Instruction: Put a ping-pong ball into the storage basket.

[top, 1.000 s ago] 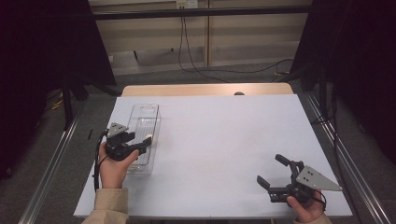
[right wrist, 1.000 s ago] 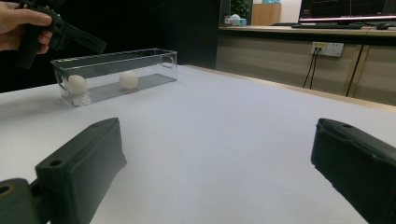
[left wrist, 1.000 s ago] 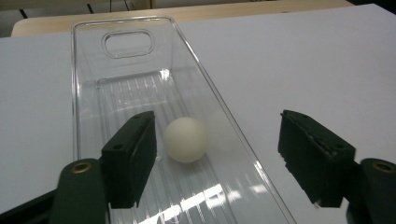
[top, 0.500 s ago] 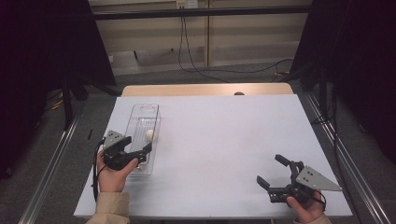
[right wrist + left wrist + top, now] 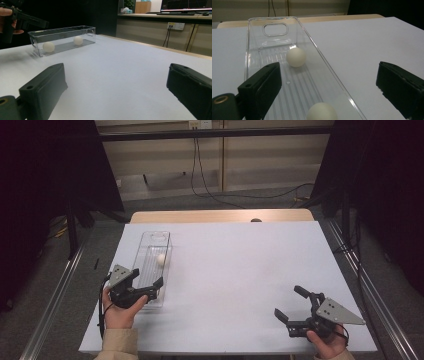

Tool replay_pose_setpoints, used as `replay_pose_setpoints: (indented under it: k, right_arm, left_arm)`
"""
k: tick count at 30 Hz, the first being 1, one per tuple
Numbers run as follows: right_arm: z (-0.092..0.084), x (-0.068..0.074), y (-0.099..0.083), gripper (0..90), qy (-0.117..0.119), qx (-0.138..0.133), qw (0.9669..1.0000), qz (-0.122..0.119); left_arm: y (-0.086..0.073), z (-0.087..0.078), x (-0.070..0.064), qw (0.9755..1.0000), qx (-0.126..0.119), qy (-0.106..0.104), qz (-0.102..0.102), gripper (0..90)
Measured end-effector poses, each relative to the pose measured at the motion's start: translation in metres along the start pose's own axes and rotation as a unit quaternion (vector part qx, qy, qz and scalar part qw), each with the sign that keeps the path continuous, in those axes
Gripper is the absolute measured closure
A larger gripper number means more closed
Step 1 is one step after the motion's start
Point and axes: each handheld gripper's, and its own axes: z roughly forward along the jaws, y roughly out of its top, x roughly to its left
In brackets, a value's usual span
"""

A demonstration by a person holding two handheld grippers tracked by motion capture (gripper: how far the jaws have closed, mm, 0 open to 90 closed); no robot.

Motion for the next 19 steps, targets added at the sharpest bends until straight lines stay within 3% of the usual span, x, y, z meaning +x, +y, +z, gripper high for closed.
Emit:
replay_pose_setpoints:
  k: [11,19]
  right_arm:
    - [0.0,0.0,0.0,1.7,0.001,0.0,1.0,-0.002]
    - [0.001,0.0,0.0,1.7,0.0,0.001,1.0,-0.001]
  left_arm:
    - [-0.012,-0.007,-0.004,0.9997,-0.025,-0.004,0.002,4.3]
    - [-0.017,-0.009,-0.008,0.9992,-0.034,-0.02,0.01,2.8]
